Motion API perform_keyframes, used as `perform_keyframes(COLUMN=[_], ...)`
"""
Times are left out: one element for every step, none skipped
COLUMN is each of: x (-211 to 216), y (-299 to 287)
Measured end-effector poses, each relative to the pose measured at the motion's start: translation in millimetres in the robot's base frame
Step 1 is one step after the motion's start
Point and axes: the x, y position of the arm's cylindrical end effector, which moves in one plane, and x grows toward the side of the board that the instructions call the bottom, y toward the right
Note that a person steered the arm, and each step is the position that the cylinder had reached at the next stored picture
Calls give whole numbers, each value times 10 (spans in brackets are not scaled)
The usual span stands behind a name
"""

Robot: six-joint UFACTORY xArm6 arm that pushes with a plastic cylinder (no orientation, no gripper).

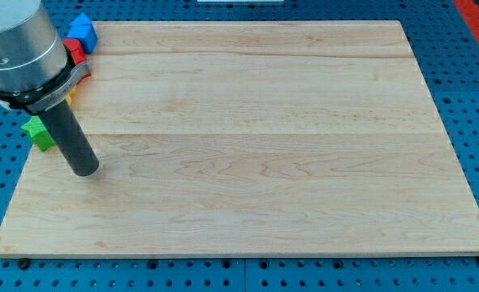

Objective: Separate the green star along with the green circle from the line of blocks

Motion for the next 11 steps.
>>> perform_keyframes(x=[32, 316, 355, 314, 136, 136, 136, -118, -147, -318, -611], y=[-103, -679, -995, -1005, -996, -996, -949, -910, -999, -999, -990])
